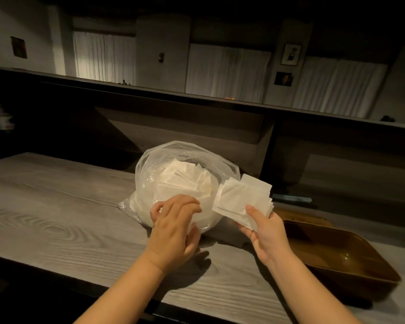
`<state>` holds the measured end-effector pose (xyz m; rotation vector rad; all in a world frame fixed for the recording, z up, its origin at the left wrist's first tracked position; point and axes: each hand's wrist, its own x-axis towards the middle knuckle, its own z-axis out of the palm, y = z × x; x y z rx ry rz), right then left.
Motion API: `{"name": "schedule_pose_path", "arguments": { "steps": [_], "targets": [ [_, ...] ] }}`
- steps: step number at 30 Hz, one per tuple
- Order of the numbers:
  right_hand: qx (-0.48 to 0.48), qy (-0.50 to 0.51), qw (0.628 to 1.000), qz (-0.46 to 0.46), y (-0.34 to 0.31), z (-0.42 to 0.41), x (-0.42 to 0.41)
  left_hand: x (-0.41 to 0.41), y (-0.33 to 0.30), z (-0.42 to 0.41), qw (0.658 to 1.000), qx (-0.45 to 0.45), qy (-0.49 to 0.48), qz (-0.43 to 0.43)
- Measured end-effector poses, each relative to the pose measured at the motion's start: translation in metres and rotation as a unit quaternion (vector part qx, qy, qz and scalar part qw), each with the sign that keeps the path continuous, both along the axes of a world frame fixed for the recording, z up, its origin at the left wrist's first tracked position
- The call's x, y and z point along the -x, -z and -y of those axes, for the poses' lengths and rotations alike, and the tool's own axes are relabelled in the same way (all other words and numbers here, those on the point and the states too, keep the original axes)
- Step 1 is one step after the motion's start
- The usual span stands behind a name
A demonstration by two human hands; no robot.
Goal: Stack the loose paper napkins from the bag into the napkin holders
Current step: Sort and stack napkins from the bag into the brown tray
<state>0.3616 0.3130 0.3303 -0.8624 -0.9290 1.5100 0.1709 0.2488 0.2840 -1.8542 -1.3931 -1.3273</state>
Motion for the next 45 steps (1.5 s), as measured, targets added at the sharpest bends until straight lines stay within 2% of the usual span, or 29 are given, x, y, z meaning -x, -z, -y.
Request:
{"name": "schedule_pose_path", "arguments": {
  "steps": [2, 4, 5, 7, 9, 11, 13, 18, 21, 23, 27, 30, 34, 37, 39, 42, 43, 45],
  "targets": [
    [-0.006, 0.009, 1.000, -0.008, 0.000, -0.002, -0.016, -0.014, -0.004, 0.004, 0.997, 0.009, 0.076, -0.016],
    [-0.009, 0.020, 0.999, -0.033, -0.001, -0.004, -0.030, -0.041, -0.020, 0.008, 0.976, 0.134, 0.160, 0.060],
    [-0.004, 0.023, 0.998, -0.051, -0.001, -0.005, -0.036, -0.057, -0.028, 0.008, 0.952, 0.218, 0.185, 0.110],
    [0.009, 0.016, 0.995, -0.094, 0.000, -0.007, -0.043, -0.087, -0.034, -0.010, 0.885, 0.354, 0.206, 0.220],
    [0.023, 0.004, 0.992, -0.123, 0.002, -0.007, -0.047, -0.111, -0.035, -0.030, 0.787, 0.434, 0.270, 0.345],
    [0.034, -0.003, 0.990, -0.140, 0.002, -0.005, -0.048, -0.128, -0.036, -0.045, 0.709, 0.423, 0.329, 0.458],
    [0.033, -0.003, 0.987, -0.156, 0.002, -0.005, -0.048, -0.139, -0.034, -0.056, 0.656, 0.369, 0.355, 0.554],
    [0.038, -0.023, 0.994, -0.096, 0.007, -0.012, -0.043, -0.140, -0.021, -0.074, 0.641, 0.284, 0.306, 0.645],
    [0.052, -0.019, 0.996, -0.076, 0.010, -0.017, -0.040, -0.127, -0.019, -0.081, 0.674, 0.280, 0.272, 0.627],
    [0.044, -0.006, 0.997, -0.055, 0.010, -0.019, -0.041, -0.122, -0.019, -0.083, 0.675, 0.292, 0.269, 0.622],
    [0.026, 0.046, 0.999, -0.011, 0.006, -0.023, -0.041, -0.118, -0.018, -0.087, 0.653, 0.306, 0.285, 0.632],
    [-0.016, 0.092, 0.994, 0.063, 0.001, -0.024, -0.035, -0.115, -0.019, -0.087, 0.608, 0.313, 0.308, 0.661],
    [-0.151, 0.192, 0.959, 0.145, -0.016, -0.032, -0.033, -0.111, -0.019, -0.086, 0.550, 0.318, 0.336, 0.696],
    [-0.225, 0.247, 0.931, 0.146, -0.032, -0.038, -0.038, -0.109, -0.017, -0.089, 0.536, 0.338, 0.326, 0.702],
    [-0.252, 0.232, 0.930, 0.132, -0.035, -0.038, -0.039, -0.109, -0.015, -0.091, 0.535, 0.360, 0.321, 0.693],
    [-0.236, 0.140, 0.950, 0.146, -0.026, -0.037, -0.038, -0.105, -0.015, -0.092, 0.542, 0.387, 0.350, 0.659],
    [-0.228, 0.113, 0.948, 0.191, -0.021, -0.038, -0.037, -0.104, -0.015, -0.093, 0.549, 0.398, 0.361, 0.640],
    [-0.235, 0.091, 0.919, 0.304, -0.009, -0.043, -0.035, -0.102, -0.017, -0.093, 0.556, 0.410, 0.370, 0.621]
  ]
}}
